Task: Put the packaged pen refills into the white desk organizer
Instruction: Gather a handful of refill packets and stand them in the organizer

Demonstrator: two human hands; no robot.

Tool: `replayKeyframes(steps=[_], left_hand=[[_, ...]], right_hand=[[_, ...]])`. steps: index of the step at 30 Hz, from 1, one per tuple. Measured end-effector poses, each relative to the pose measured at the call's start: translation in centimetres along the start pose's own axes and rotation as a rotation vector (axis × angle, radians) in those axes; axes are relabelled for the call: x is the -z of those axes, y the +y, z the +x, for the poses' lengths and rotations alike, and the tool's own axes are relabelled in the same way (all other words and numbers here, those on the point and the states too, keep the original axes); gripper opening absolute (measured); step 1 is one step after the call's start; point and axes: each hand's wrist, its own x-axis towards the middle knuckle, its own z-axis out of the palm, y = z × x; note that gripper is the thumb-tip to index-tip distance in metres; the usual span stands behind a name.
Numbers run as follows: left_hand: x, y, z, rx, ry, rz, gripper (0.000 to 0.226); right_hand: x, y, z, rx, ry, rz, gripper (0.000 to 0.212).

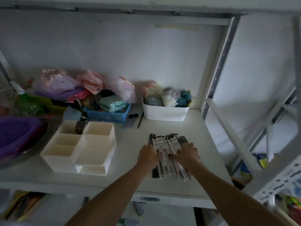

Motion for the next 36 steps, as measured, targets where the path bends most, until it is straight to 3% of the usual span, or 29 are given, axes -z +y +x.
replayKeyframes(steps=[4, 8, 12, 17, 21, 24, 26, 29, 32, 36], left_hand=[[-3.8, 3.0, -0.7, 0.093, 0.056, 0.014, 0.059], [-4.1, 4.6, -0.9, 0.213, 0.05, -0.006, 0.051], [-2.8, 4.5, -1.0, 0.348, 0.03, -0.16, 0.039], [-1.4, 3.8, -0.9, 0.406, -0.057, -0.471, 0.025], [0.1, 3.6, -1.5, 0.361, -0.069, -0.657, 0.037], [2.7, 3.5, -2.3, 0.184, -0.056, -0.694, 0.02], [5.6, 3.1, -2.8, 0.076, -0.001, -0.666, 0.004], [11.9, 1.7, -3.0, -0.048, 0.212, -0.664, 0.019], [19.0, -1.0, -3.2, -0.082, 0.482, -0.718, 0.006], [25.7, -6.1, -2.9, -0.116, 0.634, -0.757, 0.022]], right_hand=[[0.6, 1.3, 0.7, 0.038, -0.054, -0.003, 0.078], [0.9, 2.0, 1.5, 0.125, -0.077, -0.018, 0.06], [1.2, 1.9, 2.0, 0.176, -0.083, 0.07, 0.029], [1.4, 1.6, 2.1, 0.235, -0.081, 0.153, 0.019], [2.2, 1.1, 2.1, 0.249, -0.022, 0.229, 0.006], [3.1, 0.8, 2.5, 0.29, 0.009, 0.235, 0.008], [3.5, 0.5, 2.8, 0.301, 0.04, 0.219, 0.01], [3.8, -0.7, 2.8, 0.26, 0.069, 0.231, 0.011], [3.7, -3.2, 2.3, 0.238, 0.141, 0.241, 0.023], [5.4, -10.5, 1.1, 0.263, 0.233, 0.432, 0.025]])
